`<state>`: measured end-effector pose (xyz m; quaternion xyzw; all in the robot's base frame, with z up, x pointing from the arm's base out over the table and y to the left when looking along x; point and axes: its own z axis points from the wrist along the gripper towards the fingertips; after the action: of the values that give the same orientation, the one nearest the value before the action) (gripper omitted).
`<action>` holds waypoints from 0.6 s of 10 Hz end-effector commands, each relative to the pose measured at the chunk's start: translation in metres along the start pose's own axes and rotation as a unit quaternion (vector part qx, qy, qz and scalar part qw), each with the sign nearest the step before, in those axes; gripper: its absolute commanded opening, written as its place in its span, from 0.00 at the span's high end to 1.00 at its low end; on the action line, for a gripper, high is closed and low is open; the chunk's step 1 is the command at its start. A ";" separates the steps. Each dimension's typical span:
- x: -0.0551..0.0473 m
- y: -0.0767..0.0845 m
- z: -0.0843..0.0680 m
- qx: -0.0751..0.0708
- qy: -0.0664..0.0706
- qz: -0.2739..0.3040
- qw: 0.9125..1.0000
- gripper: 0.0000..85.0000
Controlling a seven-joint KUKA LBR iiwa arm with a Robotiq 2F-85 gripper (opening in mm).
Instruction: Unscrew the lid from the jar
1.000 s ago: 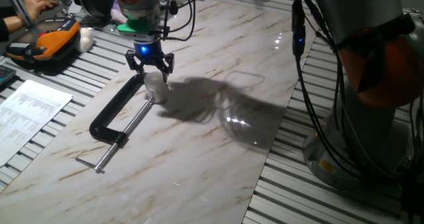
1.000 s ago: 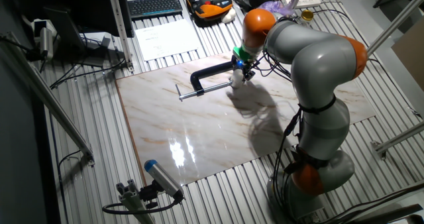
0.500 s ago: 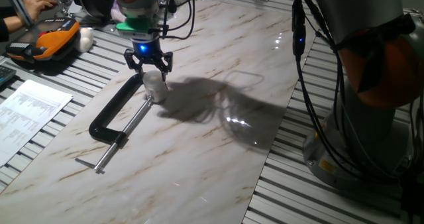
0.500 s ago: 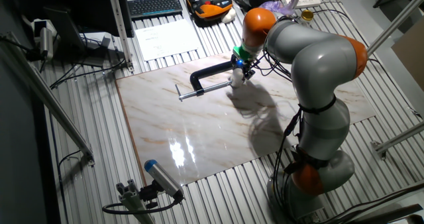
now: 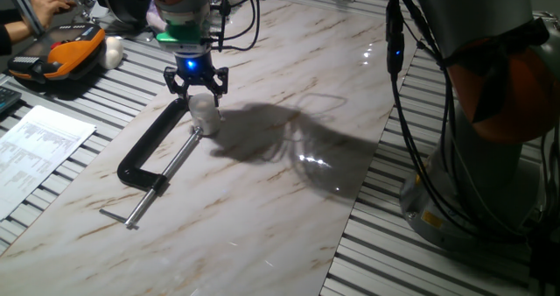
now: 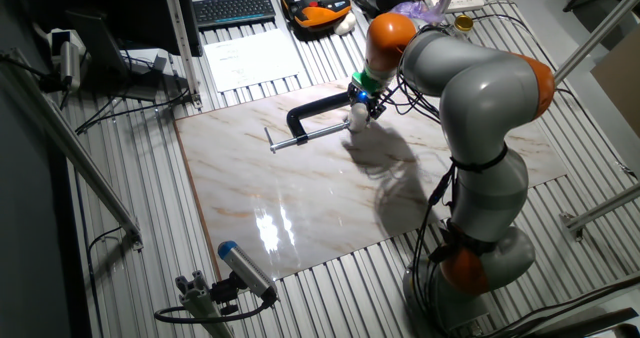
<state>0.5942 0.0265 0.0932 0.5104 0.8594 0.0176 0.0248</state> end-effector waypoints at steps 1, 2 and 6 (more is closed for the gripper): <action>0.000 0.000 0.000 -0.001 -0.001 -0.014 1.000 1.00; 0.000 0.000 0.001 -0.002 -0.004 -0.031 1.000 1.00; 0.000 0.000 0.001 -0.006 -0.008 -0.074 0.997 1.00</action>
<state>0.5945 0.0266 0.0923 0.4460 0.8941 0.0170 0.0362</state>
